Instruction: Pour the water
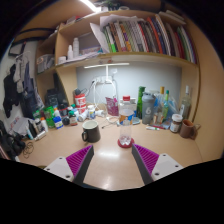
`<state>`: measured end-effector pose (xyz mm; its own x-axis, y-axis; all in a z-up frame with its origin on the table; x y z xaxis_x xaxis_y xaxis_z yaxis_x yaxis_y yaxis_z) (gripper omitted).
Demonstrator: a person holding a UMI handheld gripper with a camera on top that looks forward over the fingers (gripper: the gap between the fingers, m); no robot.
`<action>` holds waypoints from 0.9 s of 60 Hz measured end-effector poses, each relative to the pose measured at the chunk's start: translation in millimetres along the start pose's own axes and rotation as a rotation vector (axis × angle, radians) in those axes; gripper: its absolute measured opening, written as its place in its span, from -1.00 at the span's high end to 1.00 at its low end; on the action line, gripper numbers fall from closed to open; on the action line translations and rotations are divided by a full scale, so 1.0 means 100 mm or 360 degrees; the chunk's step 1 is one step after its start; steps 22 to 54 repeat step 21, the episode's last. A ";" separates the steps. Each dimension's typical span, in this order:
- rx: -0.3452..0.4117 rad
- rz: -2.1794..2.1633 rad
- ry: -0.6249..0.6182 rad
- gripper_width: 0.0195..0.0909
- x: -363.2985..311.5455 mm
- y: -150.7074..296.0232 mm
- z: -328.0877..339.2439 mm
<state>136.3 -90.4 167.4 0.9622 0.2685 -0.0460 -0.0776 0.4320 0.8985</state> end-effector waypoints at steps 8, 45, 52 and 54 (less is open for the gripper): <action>0.0060 -0.0012 -0.0007 -0.82 -0.22 0.13 0.47; 0.0057 -0.0031 -0.0067 -0.84 -0.29 0.07 0.82; 0.0057 -0.0031 -0.0067 -0.84 -0.29 0.07 0.82; 0.0057 -0.0031 -0.0067 -0.84 -0.29 0.07 0.82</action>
Point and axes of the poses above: the point between the fingertips, and its own axes, seen from behind it with the camera up: x to the right, y up, z backward, against the way the camera looks, the point moved 1 cm from there along z, backward, against the way the camera looks, and after that the axes turned 2 degrees about -x, right-handed, at the moved point
